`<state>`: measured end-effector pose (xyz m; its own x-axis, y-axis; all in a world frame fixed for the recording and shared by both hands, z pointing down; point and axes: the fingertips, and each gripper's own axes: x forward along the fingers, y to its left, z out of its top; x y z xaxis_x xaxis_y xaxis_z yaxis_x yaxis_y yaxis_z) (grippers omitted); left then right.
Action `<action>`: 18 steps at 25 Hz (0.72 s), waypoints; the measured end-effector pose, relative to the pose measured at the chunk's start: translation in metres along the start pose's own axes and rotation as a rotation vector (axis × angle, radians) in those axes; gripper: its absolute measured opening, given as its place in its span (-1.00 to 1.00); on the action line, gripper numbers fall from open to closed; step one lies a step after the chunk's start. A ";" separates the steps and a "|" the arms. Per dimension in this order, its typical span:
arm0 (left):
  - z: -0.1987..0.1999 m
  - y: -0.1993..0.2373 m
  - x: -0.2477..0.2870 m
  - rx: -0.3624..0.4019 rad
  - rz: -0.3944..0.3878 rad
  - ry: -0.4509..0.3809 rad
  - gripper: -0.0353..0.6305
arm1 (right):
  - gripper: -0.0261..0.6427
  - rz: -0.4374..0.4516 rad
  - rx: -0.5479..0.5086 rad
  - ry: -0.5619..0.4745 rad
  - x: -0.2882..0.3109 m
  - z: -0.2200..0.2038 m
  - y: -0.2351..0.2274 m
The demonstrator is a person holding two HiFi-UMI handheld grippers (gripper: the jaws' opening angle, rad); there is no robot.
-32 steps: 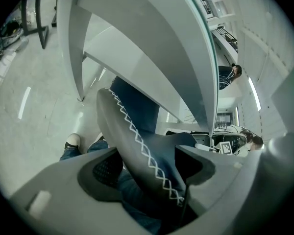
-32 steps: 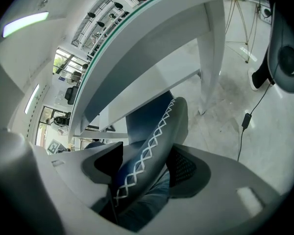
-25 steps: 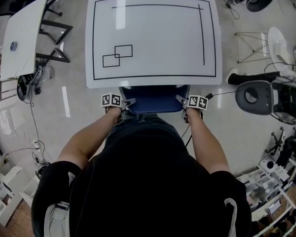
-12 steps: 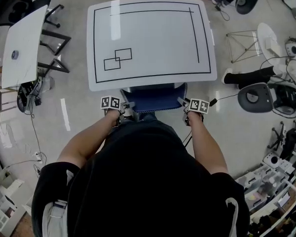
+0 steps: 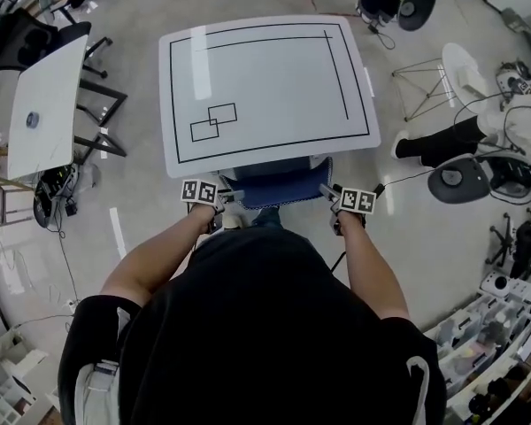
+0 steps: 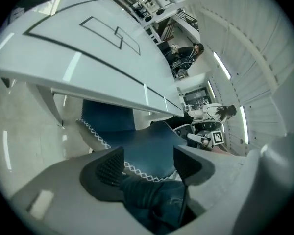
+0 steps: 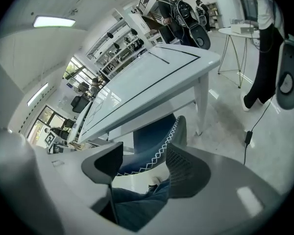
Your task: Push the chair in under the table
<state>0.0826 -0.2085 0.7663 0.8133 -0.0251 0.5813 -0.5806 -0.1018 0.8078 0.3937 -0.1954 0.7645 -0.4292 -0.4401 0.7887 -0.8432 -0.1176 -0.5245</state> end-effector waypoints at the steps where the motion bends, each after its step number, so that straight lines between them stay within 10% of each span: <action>1: 0.005 -0.005 -0.002 0.023 -0.005 -0.002 0.07 | 0.00 -0.001 -0.002 -0.012 -0.004 0.002 0.002; 18: 0.063 -0.069 -0.059 0.352 -0.040 -0.108 0.01 | -0.02 0.001 -0.098 -0.284 -0.072 0.053 0.081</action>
<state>0.0776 -0.2625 0.6703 0.8455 -0.1169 0.5210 -0.5143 -0.4402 0.7360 0.3736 -0.2210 0.6486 -0.3344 -0.6733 0.6594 -0.8760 -0.0360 -0.4810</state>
